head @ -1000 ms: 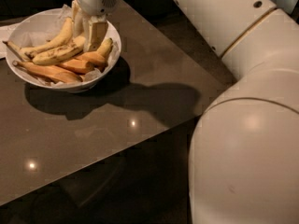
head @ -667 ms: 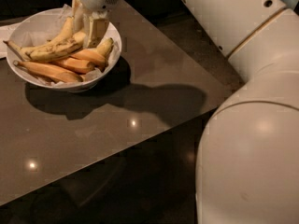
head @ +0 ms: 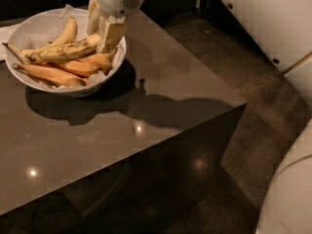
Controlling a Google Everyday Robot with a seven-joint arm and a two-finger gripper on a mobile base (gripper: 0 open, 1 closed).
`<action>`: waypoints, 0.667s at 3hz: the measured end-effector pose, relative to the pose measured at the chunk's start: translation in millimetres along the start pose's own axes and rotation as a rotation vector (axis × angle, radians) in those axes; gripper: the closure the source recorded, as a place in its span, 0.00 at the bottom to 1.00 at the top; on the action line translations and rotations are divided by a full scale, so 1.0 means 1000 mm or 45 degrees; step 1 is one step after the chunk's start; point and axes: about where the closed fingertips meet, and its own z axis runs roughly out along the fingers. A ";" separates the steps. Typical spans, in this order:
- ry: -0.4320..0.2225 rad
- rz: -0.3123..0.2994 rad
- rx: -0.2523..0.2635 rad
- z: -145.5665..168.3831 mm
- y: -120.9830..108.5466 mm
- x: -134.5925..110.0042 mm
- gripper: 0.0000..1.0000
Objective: Pick banana from white bowl
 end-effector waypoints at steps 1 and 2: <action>0.000 0.000 0.000 0.000 0.000 0.000 1.00; 0.008 0.057 0.017 -0.014 0.009 0.001 1.00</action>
Offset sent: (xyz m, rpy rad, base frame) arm -0.0207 -0.0334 0.0152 0.0259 0.0322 -0.1110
